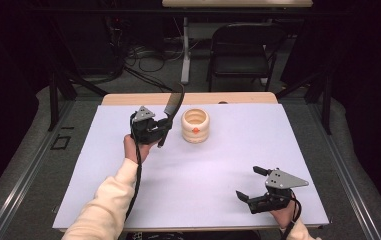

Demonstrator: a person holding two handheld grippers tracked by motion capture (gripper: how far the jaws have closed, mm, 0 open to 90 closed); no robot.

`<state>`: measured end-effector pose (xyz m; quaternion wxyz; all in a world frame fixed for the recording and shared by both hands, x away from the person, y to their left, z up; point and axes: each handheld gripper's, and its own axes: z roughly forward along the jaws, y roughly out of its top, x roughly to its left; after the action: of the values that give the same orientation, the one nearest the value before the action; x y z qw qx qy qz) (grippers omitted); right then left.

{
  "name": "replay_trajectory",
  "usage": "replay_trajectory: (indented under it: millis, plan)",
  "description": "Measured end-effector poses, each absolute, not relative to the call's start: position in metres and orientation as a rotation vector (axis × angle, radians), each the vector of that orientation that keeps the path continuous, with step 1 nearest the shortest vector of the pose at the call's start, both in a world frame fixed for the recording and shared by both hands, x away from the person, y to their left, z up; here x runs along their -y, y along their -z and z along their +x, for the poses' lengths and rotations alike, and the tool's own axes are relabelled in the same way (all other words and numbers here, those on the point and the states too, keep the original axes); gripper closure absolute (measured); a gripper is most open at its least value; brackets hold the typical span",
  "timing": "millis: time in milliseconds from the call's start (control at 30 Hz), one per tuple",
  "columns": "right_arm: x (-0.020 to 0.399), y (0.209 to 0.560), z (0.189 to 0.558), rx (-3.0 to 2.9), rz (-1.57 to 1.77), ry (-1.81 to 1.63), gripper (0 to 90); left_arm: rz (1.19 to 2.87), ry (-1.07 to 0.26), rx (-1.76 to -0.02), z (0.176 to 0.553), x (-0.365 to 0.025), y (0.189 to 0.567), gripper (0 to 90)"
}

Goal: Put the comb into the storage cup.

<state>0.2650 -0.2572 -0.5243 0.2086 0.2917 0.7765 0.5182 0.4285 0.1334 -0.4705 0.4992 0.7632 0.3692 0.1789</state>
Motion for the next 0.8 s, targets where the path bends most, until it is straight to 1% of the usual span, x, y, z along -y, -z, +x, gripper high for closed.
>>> replay_trajectory:
  millis: [800]
  plan:
    - [0.258,0.524,0.265,-2.163,0.812,-1.441,0.4,1.851,-0.439,-0.884,0.435,-0.121,0.468,71.9]
